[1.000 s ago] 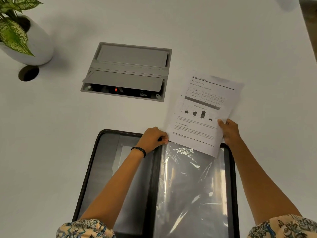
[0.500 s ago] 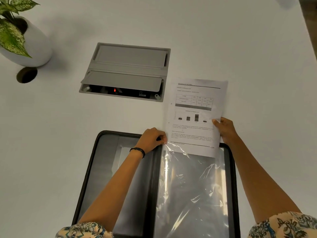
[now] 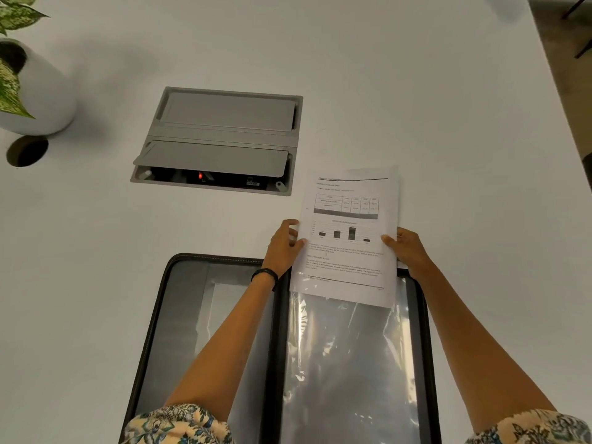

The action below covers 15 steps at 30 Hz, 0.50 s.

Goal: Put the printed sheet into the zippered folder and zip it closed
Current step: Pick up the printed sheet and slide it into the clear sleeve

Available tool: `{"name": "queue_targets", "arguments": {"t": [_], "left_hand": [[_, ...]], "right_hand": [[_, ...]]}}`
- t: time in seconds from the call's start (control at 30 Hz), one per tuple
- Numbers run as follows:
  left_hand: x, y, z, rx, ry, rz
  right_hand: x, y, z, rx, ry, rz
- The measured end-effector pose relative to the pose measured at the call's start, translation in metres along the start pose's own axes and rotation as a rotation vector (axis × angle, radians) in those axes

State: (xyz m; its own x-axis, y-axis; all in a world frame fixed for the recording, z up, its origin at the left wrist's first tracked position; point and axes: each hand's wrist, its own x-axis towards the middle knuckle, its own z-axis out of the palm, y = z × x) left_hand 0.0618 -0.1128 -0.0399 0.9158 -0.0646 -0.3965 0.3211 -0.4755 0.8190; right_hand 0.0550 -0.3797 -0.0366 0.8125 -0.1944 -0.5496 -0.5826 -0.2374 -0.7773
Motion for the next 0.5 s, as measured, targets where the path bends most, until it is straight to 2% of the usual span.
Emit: {"name": "queue_targets", "arguments": {"t": [0.17,0.33,0.5], "left_hand": [[0.007,-0.001,-0.001,0.049,0.029,0.011],[0.007,-0.011,-0.006,0.086,-0.046,0.004],[0.009,-0.021,-0.019,0.14,-0.176,0.004]], "right_hand": [[-0.007,0.002,-0.004,-0.012,-0.103,0.034],[-0.01,0.001,-0.009,-0.033,-0.201,0.066],[-0.007,-0.011,-0.006,0.03,-0.098,0.034]]}}
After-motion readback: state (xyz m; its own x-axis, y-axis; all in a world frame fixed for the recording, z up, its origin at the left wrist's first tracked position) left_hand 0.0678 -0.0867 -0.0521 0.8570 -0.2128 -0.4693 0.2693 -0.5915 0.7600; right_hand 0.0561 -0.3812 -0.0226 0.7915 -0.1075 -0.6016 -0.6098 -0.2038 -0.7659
